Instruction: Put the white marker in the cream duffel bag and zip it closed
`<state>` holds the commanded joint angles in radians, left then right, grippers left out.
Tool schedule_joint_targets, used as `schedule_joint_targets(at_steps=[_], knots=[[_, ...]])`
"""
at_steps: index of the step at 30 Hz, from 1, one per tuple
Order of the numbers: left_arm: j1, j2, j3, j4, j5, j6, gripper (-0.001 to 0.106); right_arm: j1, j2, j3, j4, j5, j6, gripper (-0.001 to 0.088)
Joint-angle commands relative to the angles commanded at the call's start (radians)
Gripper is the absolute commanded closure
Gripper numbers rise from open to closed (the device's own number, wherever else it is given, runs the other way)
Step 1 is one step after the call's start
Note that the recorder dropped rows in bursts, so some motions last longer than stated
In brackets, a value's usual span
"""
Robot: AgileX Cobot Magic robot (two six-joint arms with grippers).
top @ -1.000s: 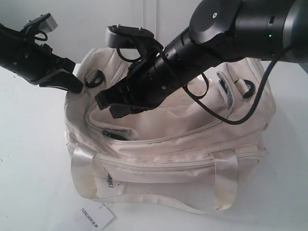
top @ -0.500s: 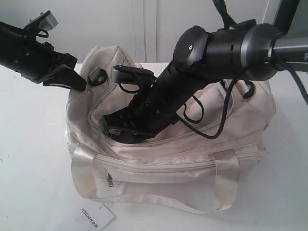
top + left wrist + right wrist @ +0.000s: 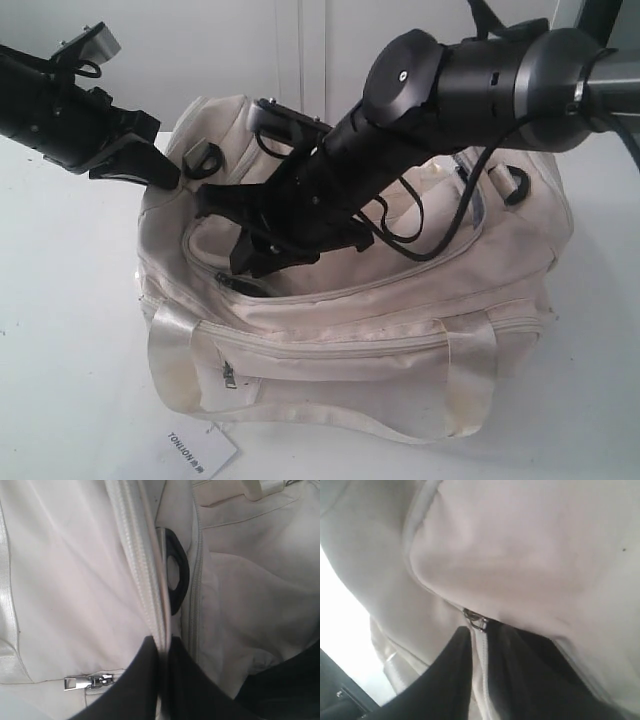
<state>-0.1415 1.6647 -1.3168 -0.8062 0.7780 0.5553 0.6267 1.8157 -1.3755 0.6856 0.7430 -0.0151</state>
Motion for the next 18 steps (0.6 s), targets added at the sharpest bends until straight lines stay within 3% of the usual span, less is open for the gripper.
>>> schedule_joint_targets(at_steps=[18], knots=[[0.0, 0.0, 0.0, 0.0, 0.0, 0.0, 0.105, 0.039, 0.052, 0.001, -0.009, -0.022, 0.105, 0.0619]])
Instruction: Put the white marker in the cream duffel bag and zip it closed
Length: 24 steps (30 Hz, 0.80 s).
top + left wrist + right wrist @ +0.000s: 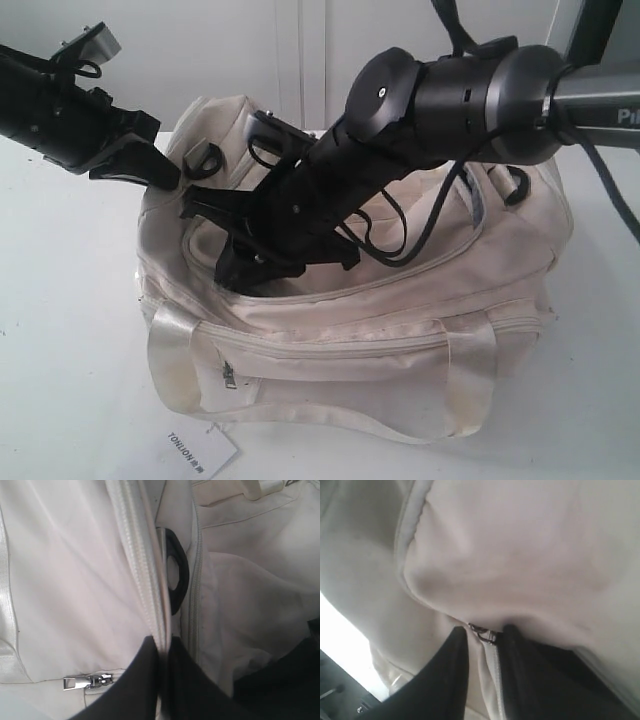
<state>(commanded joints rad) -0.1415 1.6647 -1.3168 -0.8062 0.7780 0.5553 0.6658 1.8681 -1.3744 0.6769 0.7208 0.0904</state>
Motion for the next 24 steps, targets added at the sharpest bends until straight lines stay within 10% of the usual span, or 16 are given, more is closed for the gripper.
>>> schedule_joint_targets(at_steps=[24], knots=[[0.0, 0.0, 0.0, 0.0, 0.0, 0.0, 0.105, 0.001, 0.029, 0.002, -0.019, -0.055, 0.1, 0.0635]])
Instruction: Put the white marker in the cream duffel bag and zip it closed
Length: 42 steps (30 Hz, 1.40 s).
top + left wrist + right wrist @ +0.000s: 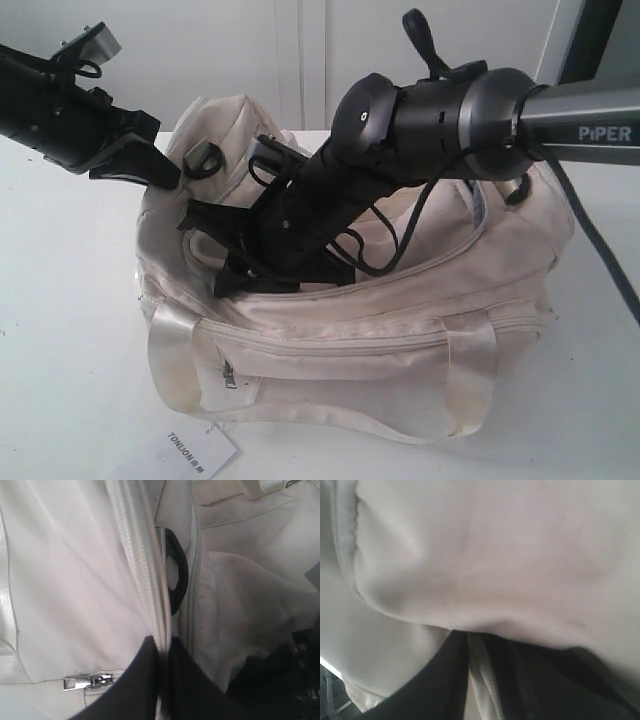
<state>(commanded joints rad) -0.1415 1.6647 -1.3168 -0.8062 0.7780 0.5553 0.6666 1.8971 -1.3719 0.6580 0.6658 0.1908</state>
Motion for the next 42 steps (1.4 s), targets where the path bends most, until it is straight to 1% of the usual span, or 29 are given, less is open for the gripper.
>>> schedule_joint_targets(at_steps=[3, 8, 18, 20, 26, 28, 34, 37, 42], knots=[[0.0, 0.0, 0.0, 0.0, 0.0, 0.0, 0.105, 0.0, -0.011, 0.0, -0.007, 0.0, -0.006, 0.0692], [0.0, 0.0, 0.0, 0.0, 0.0, 0.0, 0.105, 0.0, -0.032, 0.0, -0.044, -0.005, -0.006, 0.0863], [0.0, 0.0, 0.0, 0.0, 0.0, 0.0, 0.105, 0.0, -0.092, 0.0, -0.109, 0.014, -0.023, 0.0868], [0.0, 0.0, 0.0, 0.0, 0.0, 0.0, 0.105, 0.0, -0.095, 0.0, -0.109, 0.035, -0.111, 0.0868], [0.0, 0.0, 0.0, 0.0, 0.0, 0.0, 0.105, 0.004, -0.091, 0.0, -0.11, 0.145, -0.545, 0.0868], [0.0, 0.0, 0.0, 0.0, 0.0, 0.0, 0.105, 0.004, -0.091, 0.0, -0.11, 0.15, -0.643, 0.0868], [0.0, 0.0, 0.0, 0.0, 0.0, 0.002, 0.105, 0.012, -0.091, 0.0, -0.112, 0.095, -0.772, 0.0868], [0.0, 0.0, 0.0, 0.0, 0.0, 0.002, 0.105, 0.021, -0.091, 0.0, -0.112, 0.072, -0.802, 0.0868], [0.0, 0.0, 0.0, 0.0, 0.0, 0.002, 0.105, 0.023, -0.091, 0.0, -0.116, 0.076, -0.85, 0.0868]])
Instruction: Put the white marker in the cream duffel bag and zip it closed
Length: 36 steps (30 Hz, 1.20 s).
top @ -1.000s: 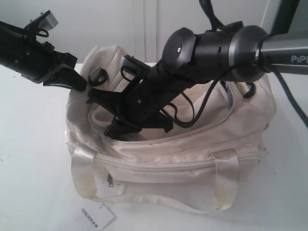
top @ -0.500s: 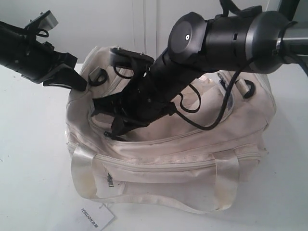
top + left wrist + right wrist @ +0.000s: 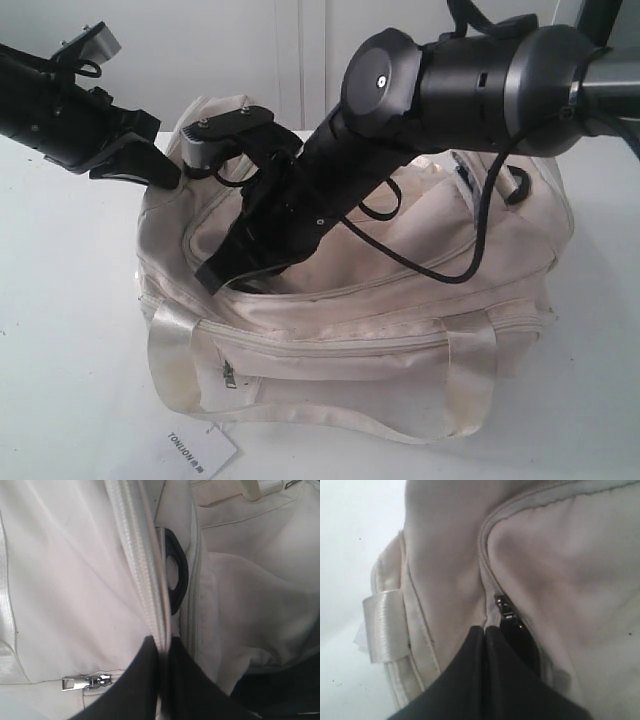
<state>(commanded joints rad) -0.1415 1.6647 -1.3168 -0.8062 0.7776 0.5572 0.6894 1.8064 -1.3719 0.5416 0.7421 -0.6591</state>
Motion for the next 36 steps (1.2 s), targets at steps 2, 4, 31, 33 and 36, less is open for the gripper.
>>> schedule_joint_targets(at_steps=[2, 4, 31, 33, 36], knots=[[0.0, 0.0, 0.0, 0.0, 0.0, 0.0, 0.105, -0.002, 0.0, 0.0, -0.03, 0.011, 0.011, 0.0868], [0.0, 0.0, 0.0, 0.0, 0.0, 0.0, 0.105, -0.002, 0.0, 0.0, -0.092, 0.011, 0.073, 0.0868], [0.0, 0.0, 0.0, 0.0, 0.0, 0.0, 0.105, -0.002, 0.128, 0.0, 0.051, 0.066, 0.165, 0.0796], [0.0, 0.0, 0.0, 0.0, 0.0, 0.0, 0.105, -0.002, 0.128, 0.0, 0.049, 0.05, 0.165, 0.0689], [0.0, 0.0, 0.0, 0.0, -0.002, 0.0, 0.105, -0.002, 0.128, 0.0, 0.047, 0.03, 0.153, 0.0506]])
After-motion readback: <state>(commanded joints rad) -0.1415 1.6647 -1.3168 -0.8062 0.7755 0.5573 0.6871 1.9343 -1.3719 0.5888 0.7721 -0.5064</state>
